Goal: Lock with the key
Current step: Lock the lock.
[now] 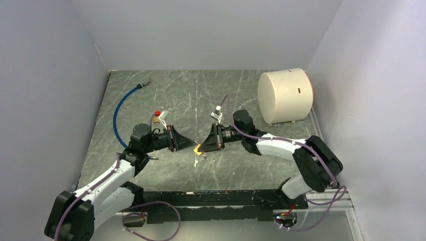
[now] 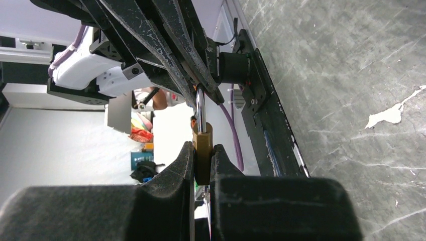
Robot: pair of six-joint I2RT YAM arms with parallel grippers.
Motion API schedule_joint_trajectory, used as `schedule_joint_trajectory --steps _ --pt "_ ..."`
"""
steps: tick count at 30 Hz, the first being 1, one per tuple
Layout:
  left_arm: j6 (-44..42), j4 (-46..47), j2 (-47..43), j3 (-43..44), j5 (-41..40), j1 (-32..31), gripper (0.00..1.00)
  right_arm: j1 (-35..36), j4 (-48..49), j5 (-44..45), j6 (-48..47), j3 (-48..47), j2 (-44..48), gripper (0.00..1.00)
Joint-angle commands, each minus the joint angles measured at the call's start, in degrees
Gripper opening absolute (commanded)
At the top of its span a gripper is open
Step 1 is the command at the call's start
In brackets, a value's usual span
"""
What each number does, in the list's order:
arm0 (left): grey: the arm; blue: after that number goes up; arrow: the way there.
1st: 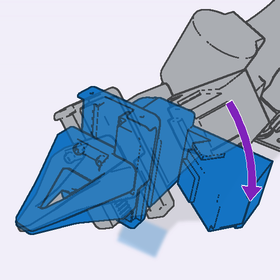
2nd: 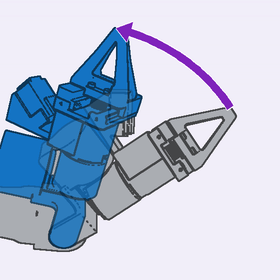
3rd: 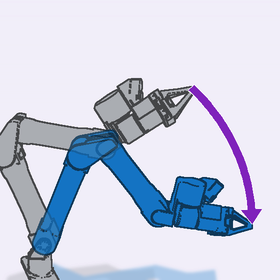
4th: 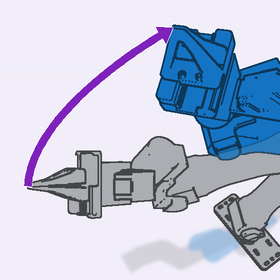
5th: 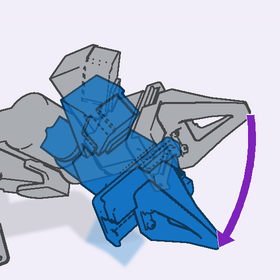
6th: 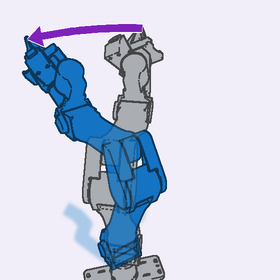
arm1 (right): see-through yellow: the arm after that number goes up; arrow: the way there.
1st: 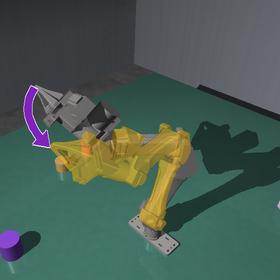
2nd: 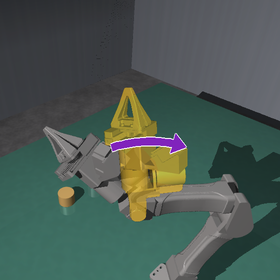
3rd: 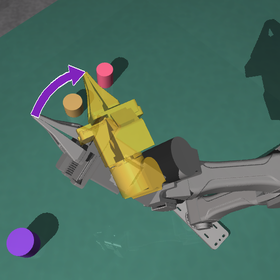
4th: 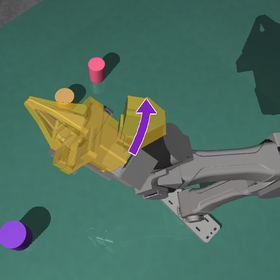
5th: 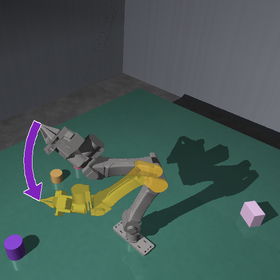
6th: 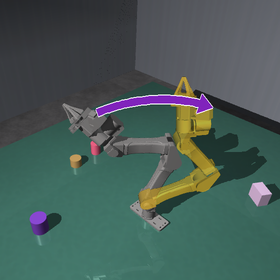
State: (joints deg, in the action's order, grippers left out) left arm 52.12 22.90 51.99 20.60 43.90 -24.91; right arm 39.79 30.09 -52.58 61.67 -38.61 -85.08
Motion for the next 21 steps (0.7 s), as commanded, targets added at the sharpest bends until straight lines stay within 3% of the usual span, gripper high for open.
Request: schedule_joint_trajectory --steps 1,10,21 --pt "7.9 9.9 -2.3 0.7 22.3 -6.2 0.03 -1.6 6.4 22.6 -1.4 -5.8 -3.7 0.0" --pt "7.5 9.2 -2.8 0.5 22.0 -6.3 0.03 -1.8 8.5 23.9 0.3 -6.1 -4.2 0.0" --pt "11.7 15.9 -2.4 -0.8 21.9 -6.4 0.03 -1.9 8.8 26.3 -2.5 -8.1 -5.2 0.0"
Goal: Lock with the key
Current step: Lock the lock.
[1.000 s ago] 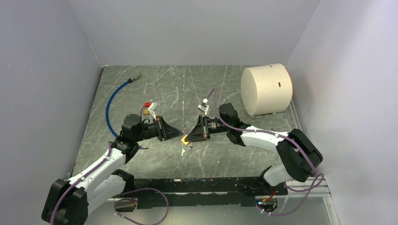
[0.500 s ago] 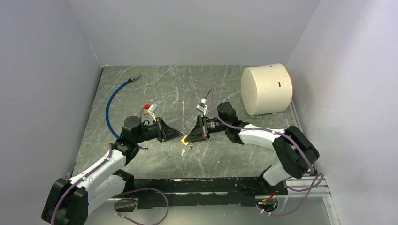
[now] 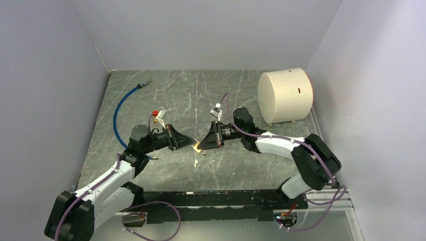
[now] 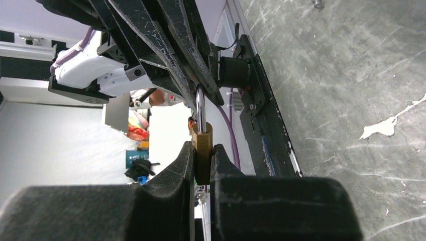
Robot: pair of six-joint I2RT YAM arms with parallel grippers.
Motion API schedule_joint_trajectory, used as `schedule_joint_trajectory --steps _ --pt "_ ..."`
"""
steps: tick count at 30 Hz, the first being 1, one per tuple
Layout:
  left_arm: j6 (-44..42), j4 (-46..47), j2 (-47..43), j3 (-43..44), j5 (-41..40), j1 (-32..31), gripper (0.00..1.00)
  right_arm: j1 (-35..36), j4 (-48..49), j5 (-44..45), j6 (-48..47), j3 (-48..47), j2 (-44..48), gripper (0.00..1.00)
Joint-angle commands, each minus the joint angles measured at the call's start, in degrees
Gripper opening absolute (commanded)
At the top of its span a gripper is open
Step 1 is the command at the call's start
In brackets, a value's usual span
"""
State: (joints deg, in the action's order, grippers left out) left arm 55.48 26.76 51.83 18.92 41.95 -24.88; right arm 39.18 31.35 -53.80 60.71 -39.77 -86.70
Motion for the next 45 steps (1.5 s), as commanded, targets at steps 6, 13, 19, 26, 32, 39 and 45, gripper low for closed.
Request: schedule_joint_trajectory --steps 6,13,19,26,32,39,45 --pt "8.3 11.7 -2.5 1.0 23.8 -6.6 0.03 -1.3 6.3 28.0 -2.5 -8.0 -4.4 0.0" --pt "4.4 5.8 -2.9 3.0 22.9 -6.6 0.03 -1.3 4.8 27.7 -3.3 -6.8 -3.0 0.0" --pt "-6.2 -10.9 -6.6 6.8 12.4 -6.6 0.3 -0.8 0.0 26.9 -5.7 -3.7 1.2 0.0" --pt "-10.7 -18.3 -10.4 10.6 -5.7 -6.3 0.58 -0.2 -4.0 27.5 -6.9 3.1 10.0 0.0" --pt "-10.9 -17.8 -10.0 12.2 -12.1 -5.9 0.64 -0.2 -5.0 28.5 -5.5 8.4 17.2 0.0" --pt "-6.1 -18.0 -9.4 11.8 -14.9 -4.8 0.86 -0.3 -3.9 27.2 -3.3 10.7 22.6 0.0" --pt "6.6 3.3 -4.2 4.4 -8.5 -2.0 0.94 -0.3 0.0 26.7 0.2 13.4 25.4 0.0"
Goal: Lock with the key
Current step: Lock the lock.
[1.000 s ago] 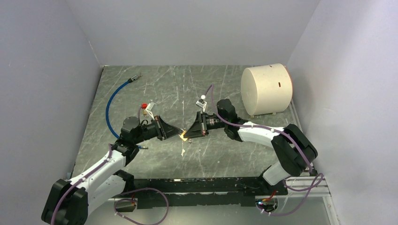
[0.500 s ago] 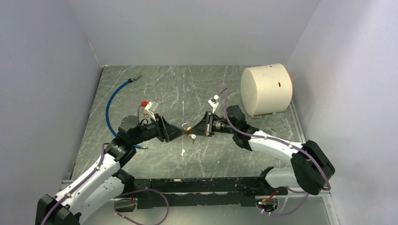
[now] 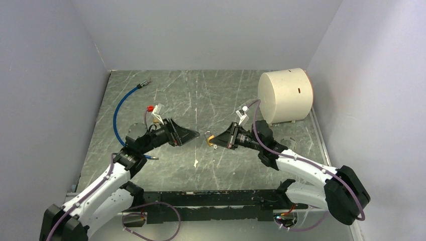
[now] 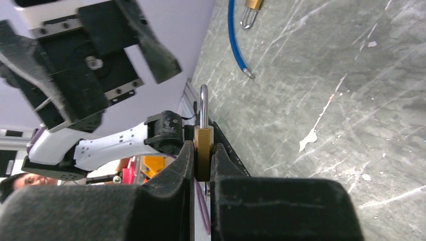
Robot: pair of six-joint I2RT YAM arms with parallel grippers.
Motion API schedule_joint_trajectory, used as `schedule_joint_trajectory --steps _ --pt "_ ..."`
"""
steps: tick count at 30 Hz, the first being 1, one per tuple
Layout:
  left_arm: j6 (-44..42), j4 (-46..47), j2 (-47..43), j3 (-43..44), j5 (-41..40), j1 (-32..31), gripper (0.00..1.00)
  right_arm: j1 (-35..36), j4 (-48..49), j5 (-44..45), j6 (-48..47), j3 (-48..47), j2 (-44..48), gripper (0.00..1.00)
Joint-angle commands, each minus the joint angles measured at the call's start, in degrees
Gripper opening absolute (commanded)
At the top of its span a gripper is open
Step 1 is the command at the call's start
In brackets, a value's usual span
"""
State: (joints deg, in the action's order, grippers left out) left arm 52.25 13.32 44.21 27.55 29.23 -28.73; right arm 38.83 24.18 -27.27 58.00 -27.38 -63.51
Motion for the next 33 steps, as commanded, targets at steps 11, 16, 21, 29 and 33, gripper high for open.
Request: schedule_joint_trajectory --steps 11,16,21,29,33 --pt "23.7 53.0 23.3 -7.5 14.5 1.9 0.76 0.0 18.3 -4.7 11.1 2.7 0.1 0.0" --pt "25.5 60.2 27.5 -6.9 16.5 0.9 0.56 0.0 16.4 -3.7 10.8 2.2 0.2 0.0" --pt "24.2 59.4 28.4 -6.2 17.2 -1.0 0.42 0.0 14.9 -3.4 10.2 1.7 0.4 0.0" --pt "22.5 56.8 27.3 -6.0 15.6 -1.4 0.39 0.0 15.8 -5.3 10.2 1.4 -0.4 0.0" --pt "22.2 56.8 27.0 -6.5 13.7 -1.4 0.41 0.0 16.1 -6.5 9.8 0.7 -1.0 0.0"
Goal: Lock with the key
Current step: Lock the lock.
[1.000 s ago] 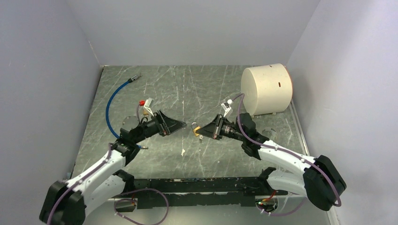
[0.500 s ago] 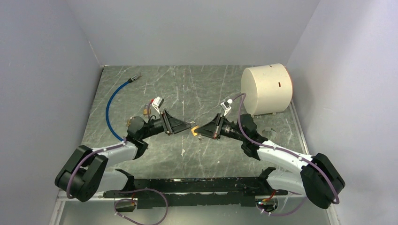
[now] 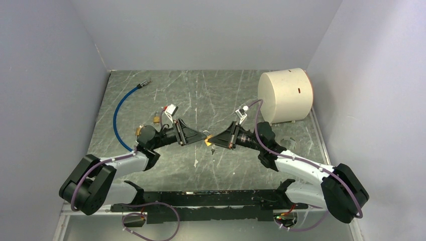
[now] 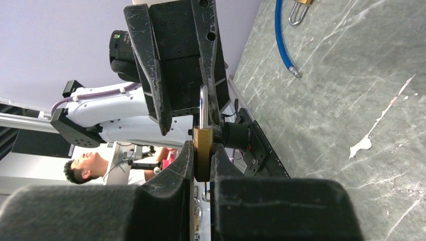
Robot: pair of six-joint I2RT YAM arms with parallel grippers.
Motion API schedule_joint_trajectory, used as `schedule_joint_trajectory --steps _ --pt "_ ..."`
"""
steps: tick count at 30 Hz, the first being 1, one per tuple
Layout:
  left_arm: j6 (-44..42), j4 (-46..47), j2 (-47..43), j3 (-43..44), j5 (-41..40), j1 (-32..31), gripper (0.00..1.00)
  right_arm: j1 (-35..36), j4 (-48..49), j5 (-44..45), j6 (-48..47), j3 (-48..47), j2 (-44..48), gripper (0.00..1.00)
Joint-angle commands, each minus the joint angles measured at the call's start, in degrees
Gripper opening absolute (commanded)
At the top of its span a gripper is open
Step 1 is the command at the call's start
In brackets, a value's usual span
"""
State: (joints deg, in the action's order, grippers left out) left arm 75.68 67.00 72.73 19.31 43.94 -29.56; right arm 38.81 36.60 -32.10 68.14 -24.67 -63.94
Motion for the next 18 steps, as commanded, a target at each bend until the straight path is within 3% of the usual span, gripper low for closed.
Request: schedule_joint_trajectory --steps 1,12,15,18 --pt "-1.2 3.2 -1.7 1.5 -1.5 -0.6 0.41 0.0 3.8 -1.8 -0.3 -2.0 -0.7 0.0" --pt "-3.3 0.6 -3.9 0.1 -5.3 -0.5 0.32 0.0 5.5 -4.2 -0.1 -2.6 -2.6 0.0" --pt "-3.8 0.1 -4.4 0.0 -5.3 -0.6 0.17 0.0 4.2 -4.9 -0.9 -3.2 -3.2 0.0" --pt "-3.9 0.0 -4.5 0.1 -5.1 -0.6 0.12 0.1 4.0 -5.1 -1.0 -3.0 -3.6 0.0"
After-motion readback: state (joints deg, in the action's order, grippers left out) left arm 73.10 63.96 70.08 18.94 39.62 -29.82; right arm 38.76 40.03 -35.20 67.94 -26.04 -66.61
